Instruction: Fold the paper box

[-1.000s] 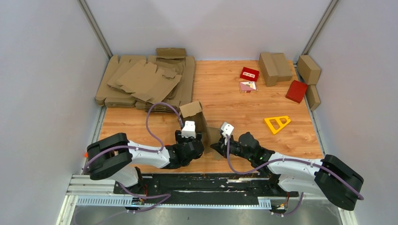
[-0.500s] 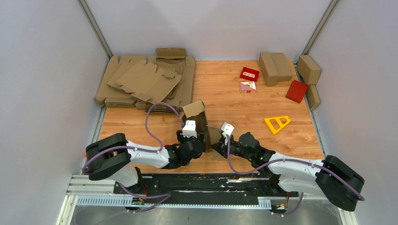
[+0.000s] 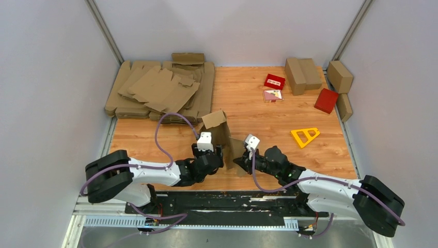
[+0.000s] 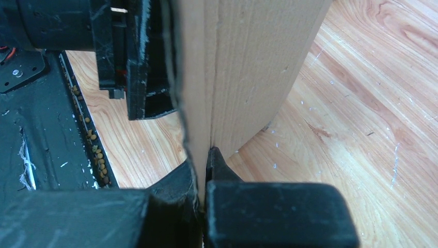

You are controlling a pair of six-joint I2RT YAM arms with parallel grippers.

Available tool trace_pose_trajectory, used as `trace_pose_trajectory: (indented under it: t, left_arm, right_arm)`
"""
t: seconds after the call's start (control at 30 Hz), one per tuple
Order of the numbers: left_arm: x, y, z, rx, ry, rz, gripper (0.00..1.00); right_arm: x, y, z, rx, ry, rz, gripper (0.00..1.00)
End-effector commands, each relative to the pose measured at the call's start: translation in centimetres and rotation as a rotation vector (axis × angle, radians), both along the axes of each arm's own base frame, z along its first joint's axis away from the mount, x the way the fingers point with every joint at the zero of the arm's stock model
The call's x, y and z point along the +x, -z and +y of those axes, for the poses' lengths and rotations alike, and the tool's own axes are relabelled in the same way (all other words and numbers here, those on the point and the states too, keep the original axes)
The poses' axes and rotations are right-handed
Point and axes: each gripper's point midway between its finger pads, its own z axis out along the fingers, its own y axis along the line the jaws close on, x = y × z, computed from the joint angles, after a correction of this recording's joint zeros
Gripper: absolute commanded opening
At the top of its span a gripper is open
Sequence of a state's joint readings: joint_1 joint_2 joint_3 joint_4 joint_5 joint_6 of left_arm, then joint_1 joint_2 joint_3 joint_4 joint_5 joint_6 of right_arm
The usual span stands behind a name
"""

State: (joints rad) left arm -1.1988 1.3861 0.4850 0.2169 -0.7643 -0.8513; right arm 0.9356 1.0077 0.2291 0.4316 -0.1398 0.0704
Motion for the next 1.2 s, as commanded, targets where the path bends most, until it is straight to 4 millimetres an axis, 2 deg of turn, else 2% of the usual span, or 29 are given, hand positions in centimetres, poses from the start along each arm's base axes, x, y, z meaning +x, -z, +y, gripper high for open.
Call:
trace_pose_trajectory:
  t: [0.0,0.13,0.3,0.57,0.67,0.77,0.87,1.0,1.17]
  left_arm:
    - [0.1,-1.6,0.0,-0.061,-0.021,-0.009,0.80]
    - [-0.1,-1.5,-0.2,-0.054,-0.010,0.003,0.85]
    - [-0.1,-0.8,-0.7,-0.031,0.000,0.020,0.85]
    - [-0.3,0.3,1.3,-0.039,-0.131,0.075,0.89]
    - [-0.3,0.5,1.1,-0.036,-0.130,0.074,0.83]
    - [-0.2,0.3,0.8,-0.019,-0.126,0.067,0.81]
    - [-0.2,0.3,1.3,0.031,-0.154,0.070,0.78]
    - [-0.2,0.3,1.2,0.069,-0.196,0.089,0.69]
    - [-0.3,0.9,-0.2,0.103,-0.180,0.107,0.56]
  right_arm:
    - [-0.1,-0.6,0.3,0.016,-0.001,0.003,0.00]
    - [-0.2,-0.2,0.6,0.006,-0.014,0.015,0.00]
    - [-0.3,-0.1,0.8,0.003,-0.025,0.022,0.00]
    - [-0.3,-0.1,0.9,0.004,-0.029,0.025,0.00]
    - [-0.3,-0.1,0.9,0.003,-0.030,0.024,0.00]
    - [-0.4,0.0,0.9,0.000,-0.031,0.025,0.00]
    - [-0.4,-0.1,1.0,0.002,-0.033,0.025,0.00]
    - [-0.5,-0.1,1.1,0.005,-0.040,0.025,0.00]
    - [-0.5,-0.2,1.1,0.007,-0.044,0.025,0.00]
